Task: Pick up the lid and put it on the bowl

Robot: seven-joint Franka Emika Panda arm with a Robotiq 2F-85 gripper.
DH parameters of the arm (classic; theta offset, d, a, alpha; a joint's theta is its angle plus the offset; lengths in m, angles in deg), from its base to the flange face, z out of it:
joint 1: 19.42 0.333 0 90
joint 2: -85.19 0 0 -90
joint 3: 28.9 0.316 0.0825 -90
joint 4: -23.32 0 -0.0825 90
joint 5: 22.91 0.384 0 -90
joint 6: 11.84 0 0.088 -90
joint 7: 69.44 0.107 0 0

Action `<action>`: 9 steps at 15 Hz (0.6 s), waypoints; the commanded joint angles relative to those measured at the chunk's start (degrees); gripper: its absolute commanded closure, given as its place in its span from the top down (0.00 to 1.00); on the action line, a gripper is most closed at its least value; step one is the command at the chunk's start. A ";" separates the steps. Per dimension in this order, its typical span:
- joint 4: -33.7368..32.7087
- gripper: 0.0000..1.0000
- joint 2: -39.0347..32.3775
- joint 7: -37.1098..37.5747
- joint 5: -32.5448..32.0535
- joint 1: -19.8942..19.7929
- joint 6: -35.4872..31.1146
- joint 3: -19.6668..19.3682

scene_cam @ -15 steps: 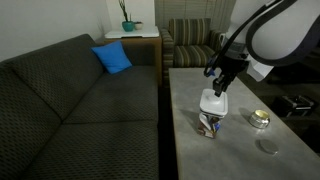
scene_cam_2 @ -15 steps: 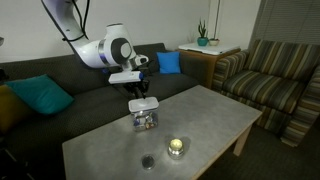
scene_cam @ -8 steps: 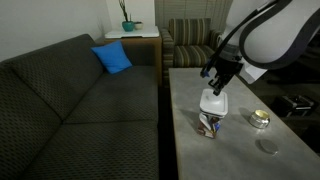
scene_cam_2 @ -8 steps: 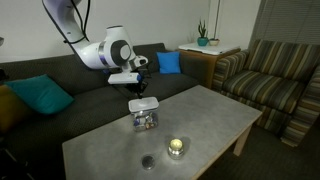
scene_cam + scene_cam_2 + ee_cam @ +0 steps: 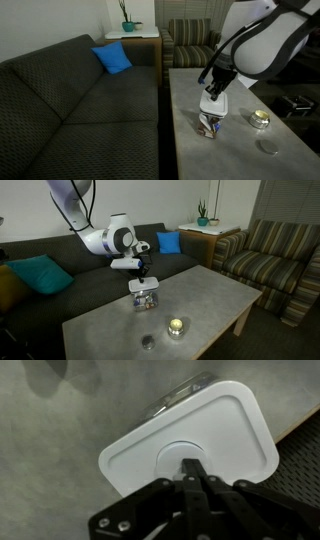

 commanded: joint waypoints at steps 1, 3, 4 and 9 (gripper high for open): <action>-4.34 0.00 -2.91 -0.66 1.22 -0.80 3.41 0.83; -6.01 0.00 -3.93 -0.67 1.37 -0.86 5.02 0.93; -6.81 0.00 -4.42 -0.62 1.41 -0.84 6.13 0.97; -11.36 0.00 -7.65 -1.12 1.71 -1.63 11.34 1.98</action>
